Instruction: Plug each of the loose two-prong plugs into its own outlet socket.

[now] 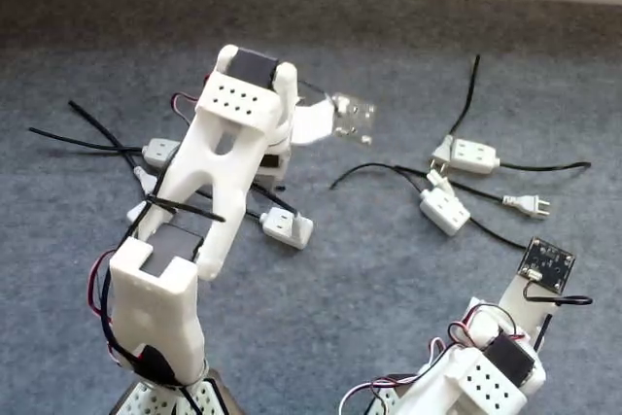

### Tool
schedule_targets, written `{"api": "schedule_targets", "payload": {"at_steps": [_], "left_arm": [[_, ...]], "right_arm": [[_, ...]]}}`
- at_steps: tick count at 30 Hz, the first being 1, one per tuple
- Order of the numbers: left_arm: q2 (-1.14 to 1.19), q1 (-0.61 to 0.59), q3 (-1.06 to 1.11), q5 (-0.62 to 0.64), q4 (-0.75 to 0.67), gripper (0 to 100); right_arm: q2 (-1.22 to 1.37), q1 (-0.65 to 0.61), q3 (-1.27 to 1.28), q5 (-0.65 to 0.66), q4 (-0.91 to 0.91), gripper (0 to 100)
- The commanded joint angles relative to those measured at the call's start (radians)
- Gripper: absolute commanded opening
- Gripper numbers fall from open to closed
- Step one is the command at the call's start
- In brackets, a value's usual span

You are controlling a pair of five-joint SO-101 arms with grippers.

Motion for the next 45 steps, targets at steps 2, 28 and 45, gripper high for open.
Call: {"api": "schedule_targets", "payload": {"at_steps": [2,28,45], "left_arm": [[-0.018,0.002,0.048,-0.241,0.009,26],[0.305,0.196,0.099,-0.018,-0.212,25],[0.298,0.131,-0.754,0.299,-0.123,3]], "right_arm": [[0.012,0.002,0.035,0.017,-0.025,0.7],[0.012,0.001,0.035,0.018,-0.025,0.7],[0.012,0.001,0.035,0.018,-0.025,0.7]]}}
